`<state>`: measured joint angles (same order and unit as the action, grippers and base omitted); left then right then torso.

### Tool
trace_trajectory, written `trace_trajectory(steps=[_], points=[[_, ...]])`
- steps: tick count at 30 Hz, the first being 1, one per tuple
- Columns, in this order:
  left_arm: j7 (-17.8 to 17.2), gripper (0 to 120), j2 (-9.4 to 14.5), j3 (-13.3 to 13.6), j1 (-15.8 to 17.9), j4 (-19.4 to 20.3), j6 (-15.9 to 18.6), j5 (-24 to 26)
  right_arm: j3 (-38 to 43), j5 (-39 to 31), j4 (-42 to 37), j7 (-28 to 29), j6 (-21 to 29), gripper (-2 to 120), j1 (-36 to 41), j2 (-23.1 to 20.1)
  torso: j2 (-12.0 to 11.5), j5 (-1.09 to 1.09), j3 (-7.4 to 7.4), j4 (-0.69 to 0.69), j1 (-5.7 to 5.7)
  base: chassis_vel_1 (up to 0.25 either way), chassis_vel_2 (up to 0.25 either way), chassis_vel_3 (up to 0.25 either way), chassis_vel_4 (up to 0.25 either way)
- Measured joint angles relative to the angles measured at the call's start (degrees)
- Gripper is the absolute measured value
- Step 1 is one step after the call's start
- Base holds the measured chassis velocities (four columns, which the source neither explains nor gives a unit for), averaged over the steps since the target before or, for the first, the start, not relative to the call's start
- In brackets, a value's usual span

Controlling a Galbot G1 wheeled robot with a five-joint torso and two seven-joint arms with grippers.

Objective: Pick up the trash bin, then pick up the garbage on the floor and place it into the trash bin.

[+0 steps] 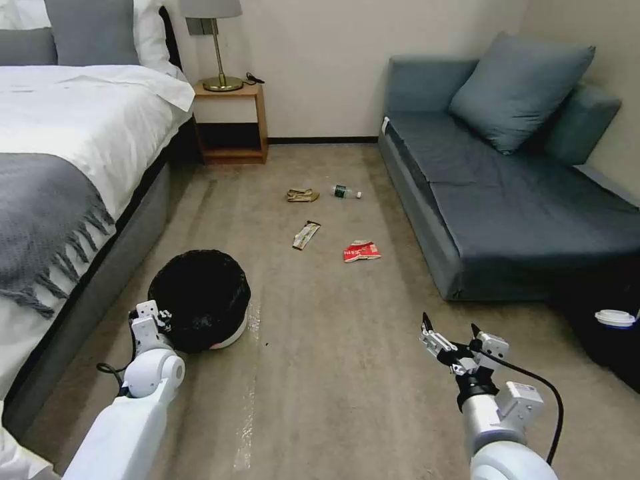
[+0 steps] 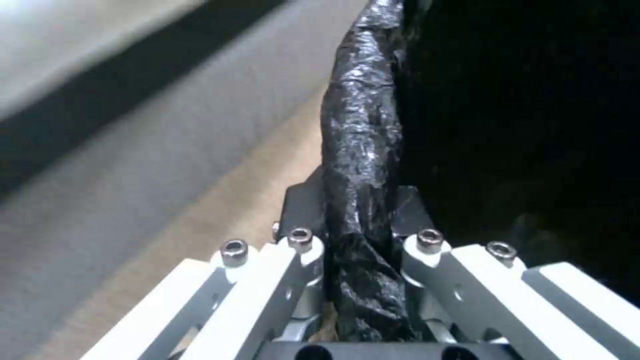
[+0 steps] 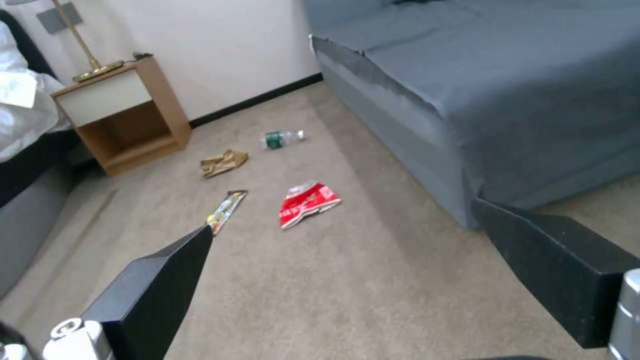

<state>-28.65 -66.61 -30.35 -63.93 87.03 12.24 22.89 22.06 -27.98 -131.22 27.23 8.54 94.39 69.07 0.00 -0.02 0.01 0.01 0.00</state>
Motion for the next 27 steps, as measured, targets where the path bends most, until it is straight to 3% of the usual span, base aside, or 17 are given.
trace_trajectory(steps=[6,12,16,27], points=[[-2.2,5,-0.4,-1.7,-4.2,5.9,-0.2,-2.8,-0.8,-0.1,0.0,-0.2,-0.1,100,-0.1,-0.1,0.0,0.00,0.00,-0.01,0.00,0.000,0.000,0.000,0.000],[-3.2,4,-0.6,-3.1,-6.6,8.9,-0.2,-5.5,-1.1,-0.3,0.2,-0.8,-0.2,100,-0.2,-0.1,0.0,0.00,0.00,0.00,0.00,0.000,0.000,0.000,0.000],[-3.6,4,-0.5,-5.3,-10.9,14.5,-1.4,-8.4,-1.1,-1.2,1.3,-2.2,-1.2,100,-0.5,-0.2,0.0,0.04,-0.01,0.01,0.00,0.000,0.000,0.000,0.000],[-2.9,4,-1.2,-5.7,-13.0,15.7,-3.7,-11.1,-1.4,-2.5,3.0,-5.1,-3.0,100,-2.1,-0.4,0.0,0.02,-0.01,0.00,0.00,0.000,0.000,0.000,0.000]])
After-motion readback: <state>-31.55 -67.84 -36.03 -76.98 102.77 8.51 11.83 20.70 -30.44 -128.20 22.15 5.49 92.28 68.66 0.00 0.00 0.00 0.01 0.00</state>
